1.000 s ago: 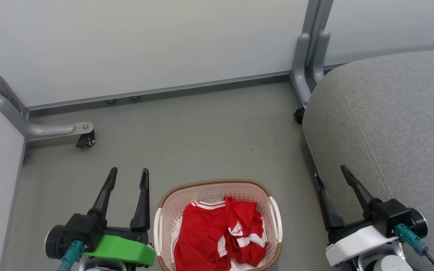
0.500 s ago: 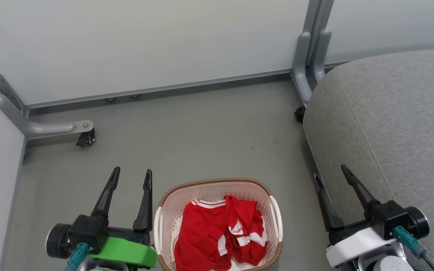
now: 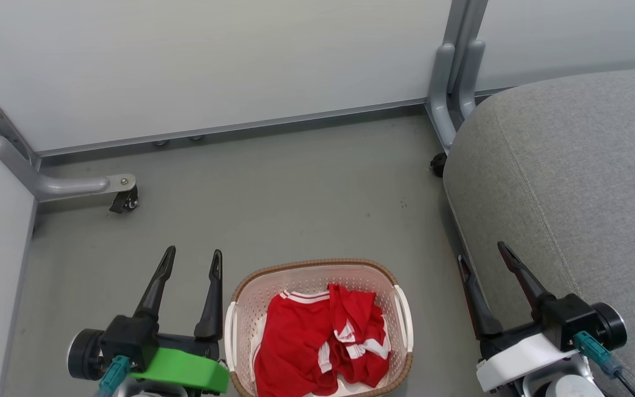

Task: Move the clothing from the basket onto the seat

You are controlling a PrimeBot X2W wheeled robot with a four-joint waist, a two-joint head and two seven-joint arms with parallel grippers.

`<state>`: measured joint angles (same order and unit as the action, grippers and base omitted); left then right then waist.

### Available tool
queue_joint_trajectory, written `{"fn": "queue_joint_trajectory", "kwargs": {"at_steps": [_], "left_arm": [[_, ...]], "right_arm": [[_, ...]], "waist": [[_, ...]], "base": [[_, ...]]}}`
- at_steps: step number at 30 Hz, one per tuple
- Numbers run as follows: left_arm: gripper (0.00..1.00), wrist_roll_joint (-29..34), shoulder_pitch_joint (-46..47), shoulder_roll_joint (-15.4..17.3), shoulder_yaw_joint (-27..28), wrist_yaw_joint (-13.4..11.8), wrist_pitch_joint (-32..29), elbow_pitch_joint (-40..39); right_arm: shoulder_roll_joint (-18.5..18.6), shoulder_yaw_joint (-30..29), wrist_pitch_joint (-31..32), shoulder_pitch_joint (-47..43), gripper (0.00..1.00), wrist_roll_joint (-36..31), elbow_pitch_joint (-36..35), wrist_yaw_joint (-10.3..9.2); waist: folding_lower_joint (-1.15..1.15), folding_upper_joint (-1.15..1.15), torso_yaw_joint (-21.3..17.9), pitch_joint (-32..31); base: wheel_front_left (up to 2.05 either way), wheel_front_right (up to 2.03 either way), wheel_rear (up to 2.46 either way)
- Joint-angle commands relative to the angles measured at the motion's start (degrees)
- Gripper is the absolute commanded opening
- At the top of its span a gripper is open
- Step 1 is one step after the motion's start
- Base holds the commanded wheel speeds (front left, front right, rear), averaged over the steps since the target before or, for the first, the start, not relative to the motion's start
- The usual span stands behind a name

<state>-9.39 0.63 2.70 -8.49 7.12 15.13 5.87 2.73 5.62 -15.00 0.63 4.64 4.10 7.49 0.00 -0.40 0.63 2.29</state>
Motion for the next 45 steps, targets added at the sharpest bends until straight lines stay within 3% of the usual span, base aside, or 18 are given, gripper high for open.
{"fn": "queue_joint_trajectory", "kwargs": {"at_steps": [1,18,31,36,45], "left_arm": [[1.0,0.3,-0.4,0.3,0.1,0.3,0.0,0.1],[1.0,0.6,1.1,0.3,-0.5,0.3,0.0,1.3],[1.0,3.9,10.2,0.3,-4.1,0.4,0.0,9.2],[1.0,5.6,17.4,2.1,-9.0,0.4,0.0,17.4],[1.0,6.9,33.2,5.7,-22.7,0.4,0.0,32.8]], "right_arm": [[0.3,0.0,-0.3,0.1,1.0,0.3,0.1,0.0],[0.3,0.5,-0.3,1.5,1.0,-0.1,0.2,0.0],[0.3,0.5,-0.3,8.8,1.0,-1.1,-1.5,0.0],[0.3,1.2,-0.3,12.5,1.0,-1.6,-2.0,0.0],[0.3,1.0,-0.3,18.9,1.0,-1.7,-3.0,-0.01]], "waist": [[0.0,0.4,-0.1,0.0],[0.0,0.4,-0.7,2.5],[0.0,0.4,-1.8,16.0],[0.0,0.4,-2.7,22.3],[0.0,0.4,-4.4,33.7]], "base": [[0.0,0.0,0.0],[0.0,0.0,0.0],[0.0,0.0,0.0],[0.0,0.0,0.0],[0.0,0.0,0.0]]}}
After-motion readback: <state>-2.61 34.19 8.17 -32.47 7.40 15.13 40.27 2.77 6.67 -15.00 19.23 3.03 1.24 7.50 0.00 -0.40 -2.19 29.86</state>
